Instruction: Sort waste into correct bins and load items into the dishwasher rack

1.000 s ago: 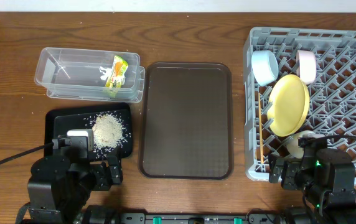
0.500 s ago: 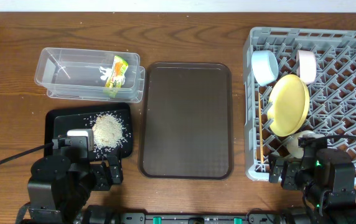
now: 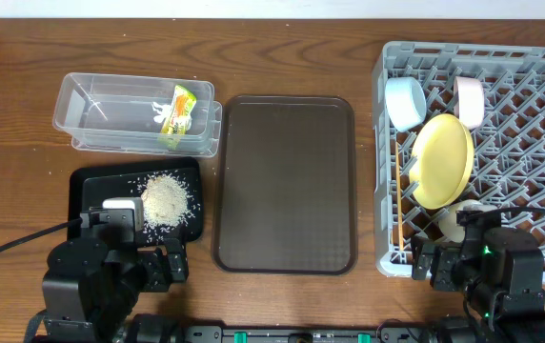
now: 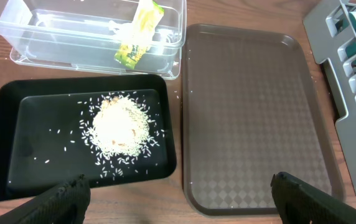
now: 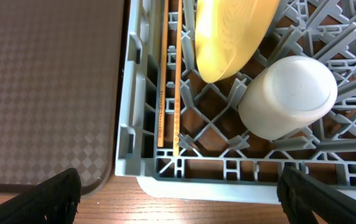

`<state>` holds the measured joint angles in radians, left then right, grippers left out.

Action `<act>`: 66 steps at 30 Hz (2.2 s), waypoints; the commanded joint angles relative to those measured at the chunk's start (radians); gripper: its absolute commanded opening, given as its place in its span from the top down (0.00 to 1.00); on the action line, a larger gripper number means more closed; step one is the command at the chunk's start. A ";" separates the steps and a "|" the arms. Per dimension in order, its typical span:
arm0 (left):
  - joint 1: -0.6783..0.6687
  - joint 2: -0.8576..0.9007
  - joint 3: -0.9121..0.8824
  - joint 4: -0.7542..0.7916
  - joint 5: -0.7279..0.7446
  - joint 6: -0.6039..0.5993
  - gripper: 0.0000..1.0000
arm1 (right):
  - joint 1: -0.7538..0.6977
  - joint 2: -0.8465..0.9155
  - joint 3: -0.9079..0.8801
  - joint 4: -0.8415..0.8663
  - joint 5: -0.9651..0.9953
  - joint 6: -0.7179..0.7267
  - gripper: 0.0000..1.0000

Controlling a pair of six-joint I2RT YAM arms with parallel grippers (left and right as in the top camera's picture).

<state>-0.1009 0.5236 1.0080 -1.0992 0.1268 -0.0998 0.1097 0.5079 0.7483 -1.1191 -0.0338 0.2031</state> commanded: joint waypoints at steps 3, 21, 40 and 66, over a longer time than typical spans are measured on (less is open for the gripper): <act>-0.001 -0.003 -0.004 0.001 -0.011 0.010 0.05 | -0.004 -0.032 -0.006 -0.002 0.003 0.013 0.01; -0.001 -0.003 -0.004 0.001 -0.011 0.010 0.05 | -0.004 -0.243 -0.159 0.337 0.040 -0.233 0.01; -0.001 -0.003 -0.004 0.001 -0.011 0.010 0.04 | -0.005 -0.503 -0.735 1.084 0.043 -0.322 0.01; -0.001 -0.003 -0.004 0.001 -0.011 0.010 0.04 | -0.006 -0.503 -0.743 1.044 0.037 -0.343 0.01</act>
<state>-0.1009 0.5236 1.0058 -1.0988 0.1242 -0.0998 0.1097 0.0124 0.0093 -0.0734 -0.0006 -0.1253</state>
